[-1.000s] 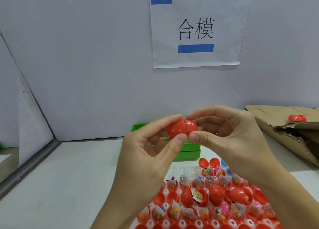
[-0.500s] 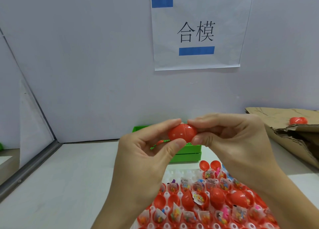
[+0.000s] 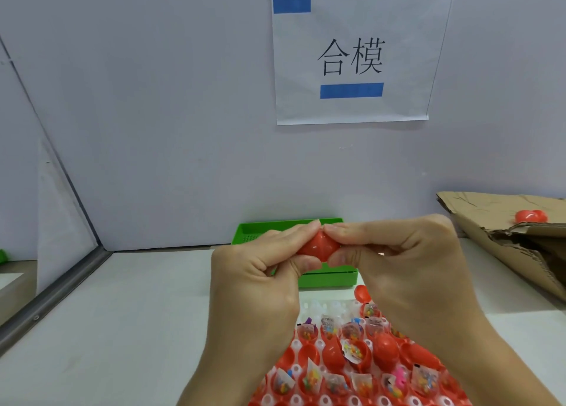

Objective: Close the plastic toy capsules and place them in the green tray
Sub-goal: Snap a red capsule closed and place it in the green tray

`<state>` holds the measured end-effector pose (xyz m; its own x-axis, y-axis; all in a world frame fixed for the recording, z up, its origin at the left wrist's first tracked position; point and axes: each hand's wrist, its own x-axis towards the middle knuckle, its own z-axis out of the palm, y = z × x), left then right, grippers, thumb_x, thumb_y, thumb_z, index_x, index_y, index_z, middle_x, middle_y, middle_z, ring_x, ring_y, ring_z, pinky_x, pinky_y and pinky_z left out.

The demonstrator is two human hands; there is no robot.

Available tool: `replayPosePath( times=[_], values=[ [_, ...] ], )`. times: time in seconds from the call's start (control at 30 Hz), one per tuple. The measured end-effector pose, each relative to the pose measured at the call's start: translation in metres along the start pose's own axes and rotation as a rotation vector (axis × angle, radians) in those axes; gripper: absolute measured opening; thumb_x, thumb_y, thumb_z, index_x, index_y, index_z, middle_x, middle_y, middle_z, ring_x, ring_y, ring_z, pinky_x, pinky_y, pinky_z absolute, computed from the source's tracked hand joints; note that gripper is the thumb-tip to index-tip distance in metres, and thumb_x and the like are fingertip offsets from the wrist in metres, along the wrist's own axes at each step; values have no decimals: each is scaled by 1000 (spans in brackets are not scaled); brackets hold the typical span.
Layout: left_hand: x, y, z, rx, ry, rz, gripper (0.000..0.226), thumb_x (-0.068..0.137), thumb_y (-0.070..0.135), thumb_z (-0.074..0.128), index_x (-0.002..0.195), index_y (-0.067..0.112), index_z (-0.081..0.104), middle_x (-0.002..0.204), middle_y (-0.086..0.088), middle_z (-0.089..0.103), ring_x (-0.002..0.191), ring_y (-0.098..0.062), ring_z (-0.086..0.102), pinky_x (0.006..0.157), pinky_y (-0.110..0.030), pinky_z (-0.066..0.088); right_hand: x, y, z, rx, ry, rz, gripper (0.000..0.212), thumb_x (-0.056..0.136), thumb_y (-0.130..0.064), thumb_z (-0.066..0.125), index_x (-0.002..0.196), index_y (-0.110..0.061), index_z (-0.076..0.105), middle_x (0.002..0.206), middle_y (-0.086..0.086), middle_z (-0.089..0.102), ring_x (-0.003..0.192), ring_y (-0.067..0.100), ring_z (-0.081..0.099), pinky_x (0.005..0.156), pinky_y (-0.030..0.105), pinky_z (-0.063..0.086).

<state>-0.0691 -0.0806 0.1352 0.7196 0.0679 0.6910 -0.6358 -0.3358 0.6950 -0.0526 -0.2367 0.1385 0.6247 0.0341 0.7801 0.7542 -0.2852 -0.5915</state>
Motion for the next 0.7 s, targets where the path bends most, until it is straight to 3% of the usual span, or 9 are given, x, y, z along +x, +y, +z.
replayPosePath(
  times=[0.1,0.23,0.6,0.7],
  values=[
    [1,1,2,-79,-45,-24,45,80,-9,72,98,32,74,92,21,75,90,2,70,79,-8,51,1,3,1,22,-6,29,47,71,6,82,85,-39,77,78,-25,74,75,-3,73,74,13,56],
    [3,0,2,-317,-95,-92,25,81,2,73,103,13,71,97,1,75,95,-11,71,80,-14,53,3,7,0,195,-90,87,36,75,2,81,98,-27,76,89,-9,78,86,11,75,81,25,59],
    [5,-3,1,-432,-127,-208,34,71,34,82,103,29,72,102,3,75,98,-14,71,81,-16,53,5,9,0,275,-94,50,34,69,-4,80,95,-25,70,95,-3,73,95,21,72,72,25,59],
    [6,-5,2,-409,-86,-197,37,67,29,86,100,22,71,96,2,76,94,-14,72,78,-15,53,3,9,0,221,-108,60,33,72,-9,82,99,-23,71,97,-7,73,98,20,70,73,25,58]
  ],
)
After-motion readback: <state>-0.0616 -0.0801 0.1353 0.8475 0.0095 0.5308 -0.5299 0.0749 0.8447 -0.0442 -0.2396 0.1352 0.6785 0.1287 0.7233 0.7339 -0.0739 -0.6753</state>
